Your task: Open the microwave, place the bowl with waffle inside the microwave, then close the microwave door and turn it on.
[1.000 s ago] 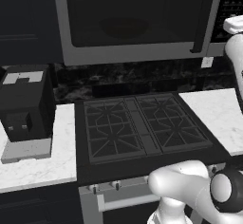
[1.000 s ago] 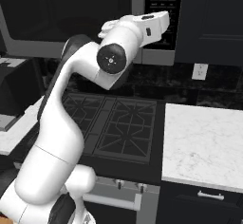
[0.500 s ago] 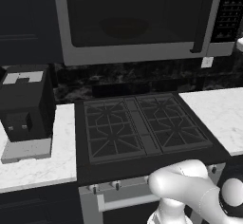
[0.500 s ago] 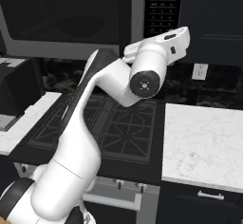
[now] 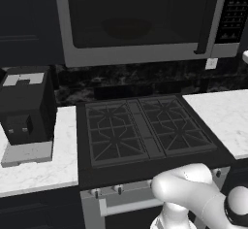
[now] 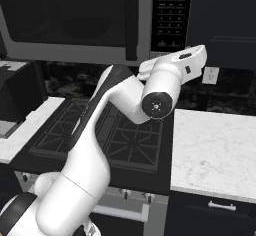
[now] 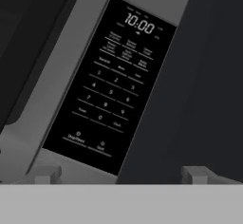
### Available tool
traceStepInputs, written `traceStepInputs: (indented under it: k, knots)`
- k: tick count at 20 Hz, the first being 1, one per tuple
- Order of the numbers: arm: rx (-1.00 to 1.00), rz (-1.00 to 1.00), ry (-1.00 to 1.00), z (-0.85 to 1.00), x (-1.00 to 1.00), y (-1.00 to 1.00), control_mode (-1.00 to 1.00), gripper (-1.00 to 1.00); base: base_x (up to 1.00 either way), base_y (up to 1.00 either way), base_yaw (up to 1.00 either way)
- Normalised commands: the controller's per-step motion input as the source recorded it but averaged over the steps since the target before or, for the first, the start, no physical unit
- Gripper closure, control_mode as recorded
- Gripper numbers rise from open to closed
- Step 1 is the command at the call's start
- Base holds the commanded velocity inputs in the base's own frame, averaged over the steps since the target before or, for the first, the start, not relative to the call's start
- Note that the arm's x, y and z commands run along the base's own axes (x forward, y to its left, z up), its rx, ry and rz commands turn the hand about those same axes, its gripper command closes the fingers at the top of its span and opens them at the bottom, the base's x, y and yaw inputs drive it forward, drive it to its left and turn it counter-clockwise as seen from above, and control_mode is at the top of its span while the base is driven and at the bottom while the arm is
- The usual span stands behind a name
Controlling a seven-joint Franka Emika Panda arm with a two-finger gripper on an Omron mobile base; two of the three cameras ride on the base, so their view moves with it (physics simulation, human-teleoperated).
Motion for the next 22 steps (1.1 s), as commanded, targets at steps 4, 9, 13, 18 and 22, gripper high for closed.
traceStepInputs:
  k: [4,9,13,18,22]
  knots:
    - [-0.04,0.01,-0.01,0.02,0.0,0.0,-1.0,1.0,0.0,0.0,0.0]
    - [-0.03,0.1,0.0,0.0,0.0,0.09,-1.0,1.0,0.0,0.0,0.0]
    - [-0.03,0.08,0.0,0.0,0.0,0.04,-1.0,1.0,0.0,0.0,0.0]
    - [-0.04,0.01,0.0,-0.02,0.0,0.03,-1.0,1.0,0.0,0.0,0.0]
    - [-0.07,0.0,0.0,-0.01,-0.05,0.3,-1.0,1.0,0.0,0.0,0.0]
